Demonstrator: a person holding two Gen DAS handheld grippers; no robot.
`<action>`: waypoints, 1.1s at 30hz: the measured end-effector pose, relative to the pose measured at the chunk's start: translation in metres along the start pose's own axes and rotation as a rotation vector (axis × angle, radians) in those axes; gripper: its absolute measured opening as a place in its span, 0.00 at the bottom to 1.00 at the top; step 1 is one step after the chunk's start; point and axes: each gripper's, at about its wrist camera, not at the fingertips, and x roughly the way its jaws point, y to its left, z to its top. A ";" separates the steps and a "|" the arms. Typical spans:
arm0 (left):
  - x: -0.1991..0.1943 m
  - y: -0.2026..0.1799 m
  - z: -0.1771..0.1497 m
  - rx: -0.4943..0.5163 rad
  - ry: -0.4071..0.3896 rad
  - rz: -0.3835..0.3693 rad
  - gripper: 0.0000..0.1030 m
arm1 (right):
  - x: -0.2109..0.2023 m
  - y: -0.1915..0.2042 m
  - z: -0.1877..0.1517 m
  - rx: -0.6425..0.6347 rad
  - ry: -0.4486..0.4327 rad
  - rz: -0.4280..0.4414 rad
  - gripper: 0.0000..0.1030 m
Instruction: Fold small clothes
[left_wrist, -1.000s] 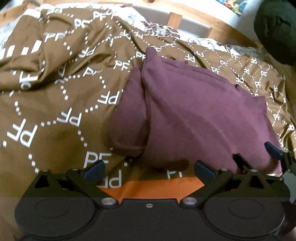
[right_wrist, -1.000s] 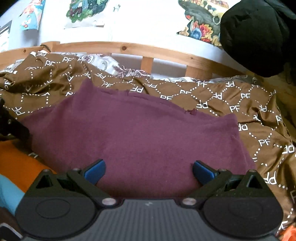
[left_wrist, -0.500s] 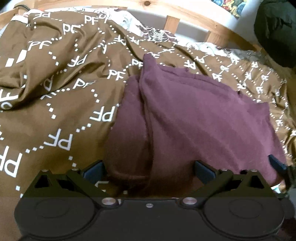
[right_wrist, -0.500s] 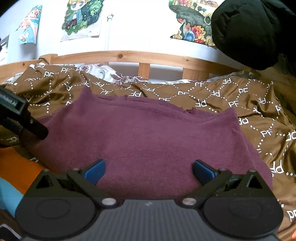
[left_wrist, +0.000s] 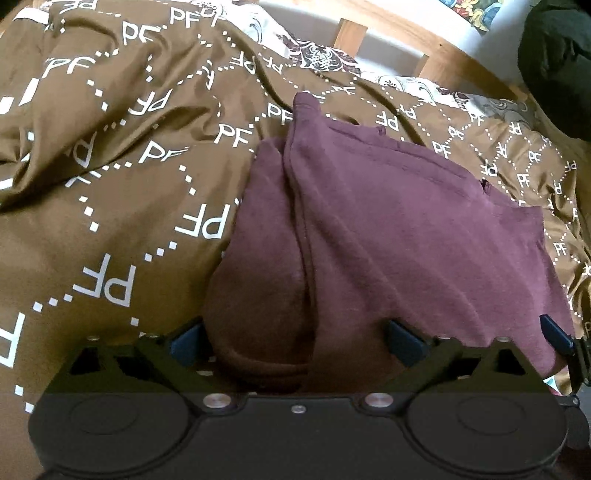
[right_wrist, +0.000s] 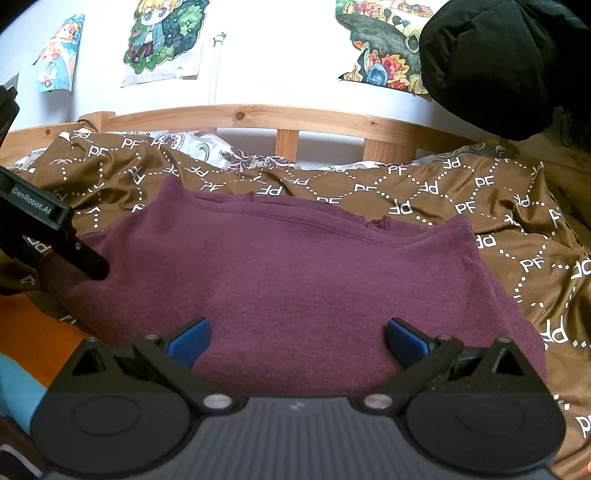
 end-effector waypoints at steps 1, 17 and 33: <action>-0.001 0.000 0.000 0.004 0.000 -0.006 0.89 | 0.000 0.000 0.000 0.001 0.000 0.000 0.99; -0.023 -0.018 -0.002 -0.022 -0.061 0.085 0.20 | 0.000 0.000 0.000 0.002 0.000 0.002 0.99; -0.062 -0.081 0.033 0.104 -0.122 0.095 0.12 | -0.013 -0.032 0.031 0.069 0.052 0.021 1.00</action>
